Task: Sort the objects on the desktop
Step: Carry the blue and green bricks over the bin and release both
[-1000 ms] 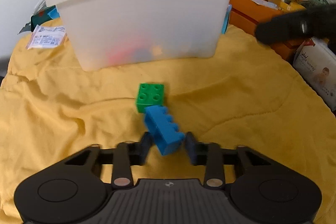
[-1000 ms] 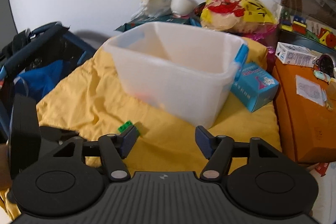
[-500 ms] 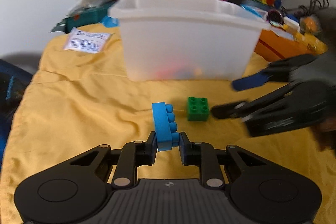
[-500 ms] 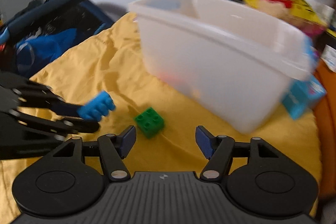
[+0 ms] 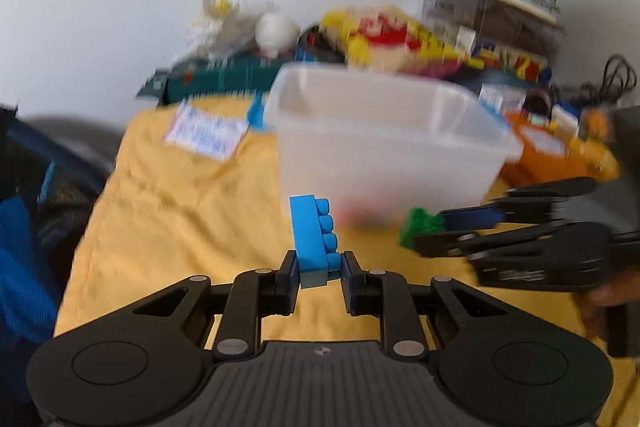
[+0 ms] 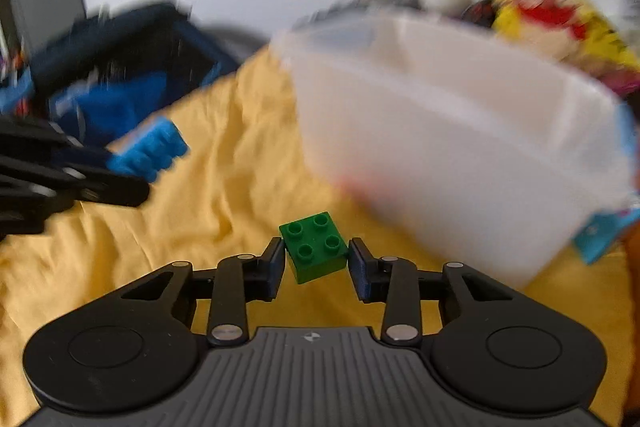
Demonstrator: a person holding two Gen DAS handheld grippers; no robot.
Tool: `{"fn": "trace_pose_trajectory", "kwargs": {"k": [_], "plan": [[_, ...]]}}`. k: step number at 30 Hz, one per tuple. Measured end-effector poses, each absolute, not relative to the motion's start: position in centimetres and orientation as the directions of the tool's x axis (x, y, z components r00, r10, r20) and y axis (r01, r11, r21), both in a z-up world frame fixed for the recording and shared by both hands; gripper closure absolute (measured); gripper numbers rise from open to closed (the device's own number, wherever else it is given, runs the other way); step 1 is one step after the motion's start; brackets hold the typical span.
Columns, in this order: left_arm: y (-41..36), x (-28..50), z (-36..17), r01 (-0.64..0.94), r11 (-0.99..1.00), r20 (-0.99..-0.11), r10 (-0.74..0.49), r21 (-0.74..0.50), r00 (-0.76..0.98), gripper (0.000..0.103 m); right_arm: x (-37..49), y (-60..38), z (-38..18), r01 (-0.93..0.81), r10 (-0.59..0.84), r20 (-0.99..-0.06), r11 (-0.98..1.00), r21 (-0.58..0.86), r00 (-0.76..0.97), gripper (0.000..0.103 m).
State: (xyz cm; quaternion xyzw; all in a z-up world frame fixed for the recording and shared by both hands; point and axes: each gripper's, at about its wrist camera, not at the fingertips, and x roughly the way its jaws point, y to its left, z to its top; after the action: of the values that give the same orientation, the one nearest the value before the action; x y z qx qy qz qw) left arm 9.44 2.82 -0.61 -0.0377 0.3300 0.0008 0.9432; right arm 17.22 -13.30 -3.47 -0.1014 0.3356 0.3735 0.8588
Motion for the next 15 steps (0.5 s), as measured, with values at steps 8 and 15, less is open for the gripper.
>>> {"fn": "trace_pose_trajectory", "kwargs": {"k": [8,15], "plan": [[1.7,16.0,6.7,0.001,0.998,-0.539,-0.033,-0.059,0.842,0.079,18.6,-18.5,7.4,-0.634,0.587,-0.490,0.768,0.087,0.644,0.065],[0.2,21.9,11.0,0.038,0.999,-0.521,-0.045,-0.024,0.852,0.079,23.7,-19.9,11.3,-0.549,0.519,-0.511,0.829,0.107,0.685,0.065]]}}
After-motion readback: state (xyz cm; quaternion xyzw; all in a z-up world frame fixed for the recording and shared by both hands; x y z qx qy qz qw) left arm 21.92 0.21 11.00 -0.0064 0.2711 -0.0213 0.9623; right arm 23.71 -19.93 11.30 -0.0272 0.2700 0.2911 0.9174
